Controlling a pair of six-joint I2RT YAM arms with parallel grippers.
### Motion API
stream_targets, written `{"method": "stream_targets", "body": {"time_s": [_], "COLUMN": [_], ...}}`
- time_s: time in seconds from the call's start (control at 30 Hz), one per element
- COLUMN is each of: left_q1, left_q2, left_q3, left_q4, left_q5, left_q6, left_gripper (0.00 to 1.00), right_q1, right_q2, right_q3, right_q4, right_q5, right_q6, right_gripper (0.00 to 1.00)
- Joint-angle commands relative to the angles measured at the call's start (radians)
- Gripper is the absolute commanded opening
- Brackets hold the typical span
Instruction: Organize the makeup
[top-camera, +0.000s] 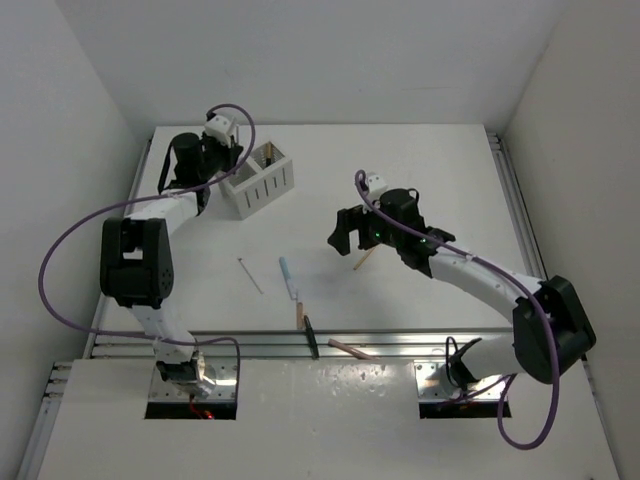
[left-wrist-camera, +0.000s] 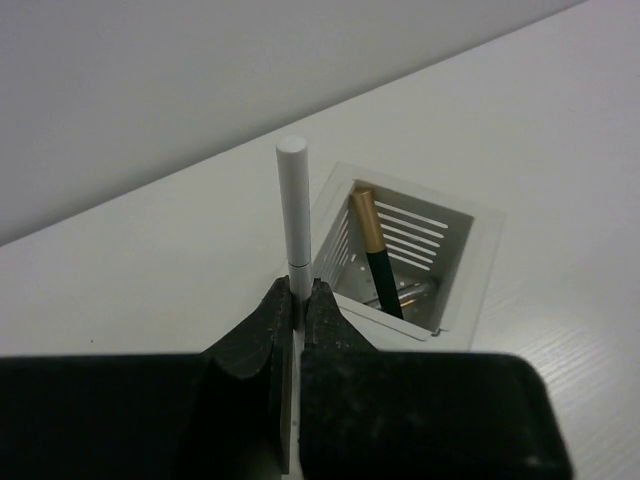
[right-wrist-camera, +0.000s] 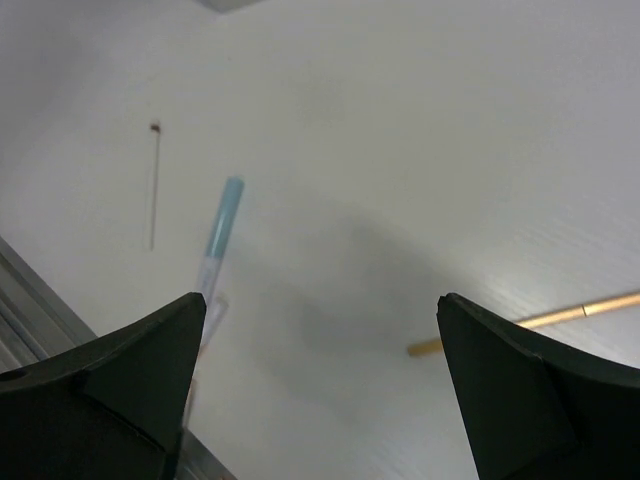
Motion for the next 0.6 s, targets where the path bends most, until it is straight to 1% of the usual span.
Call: {"method": "stream_targets", "body": {"time_s": [0.0,0.07,0.13,0.2,0.23,0.27,0.3,0.33,0.4,0.43,0.5,0.53,0.57], "left_q1": [0.02,0.029,0.029,0.038,0.038,0.038,0.038,0.038,0.038,0.038,0.038,0.038,0.038], "left_q2": [0.01,0.019,0.019,0.008,-0.002,-0.002,-0.013,-0.013,-0.024,-0.024,-0.036,-0.036,-0.047], "left_q3": [0.007,0.007,-0.026,-0.068,-0.077,-0.088,-0.088,-0.088,-0.088,-0.088,-0.077,-0.068,-0.05], "left_q4": [0.189,0.189,0.189,0.179,0.155,0.143,0.129,0.1,0.072,0.058,0.006,-0.035,-0.058], "left_q5": [-0.006,0.01,0.025,0.045,0.045,0.057,0.057,0.057,0.057,0.057,0.042,0.042,0.01], "left_q6": [-0.021,-0.032,-0.032,-0.022,-0.013,-0.013,-0.004,-0.004,0.005,0.005,0.017,0.017,0.017], "left_gripper": [0.0,0.0,0.0,0.0,0.0,0.01,0.05,0.16,0.28,0.38,0.5,0.58,0.6], "right_q1": [0.014,0.017,0.022,0.023,0.031,0.032,0.043,0.054,0.068,0.093,0.123,0.132,0.141], "right_q2": [-0.063,-0.091,-0.112,-0.106,-0.1,-0.097,-0.088,-0.077,-0.063,-0.06,-0.06,-0.062,-0.069], "right_q3": [-0.046,-0.074,-0.083,-0.082,-0.079,-0.054,-0.047,-0.022,0.01,0.016,0.01,0.007,0.003], "right_q4": [-0.119,-0.13,-0.148,-0.163,-0.203,-0.22,-0.24,-0.309,-0.384,-0.424,-0.469,-0.489,-0.501], "right_q5": [0.048,0.074,0.096,0.099,0.096,0.093,0.088,0.077,0.082,0.088,0.097,0.097,0.096], "right_q6": [-0.06,-0.069,-0.08,-0.095,-0.111,-0.12,-0.141,-0.163,-0.194,-0.201,-0.223,-0.233,-0.238], "right_gripper": [1.0,1.0,1.0,1.0,1.0,1.0,1.0,1.0,1.0,0.98,0.95,0.91,0.87]}}
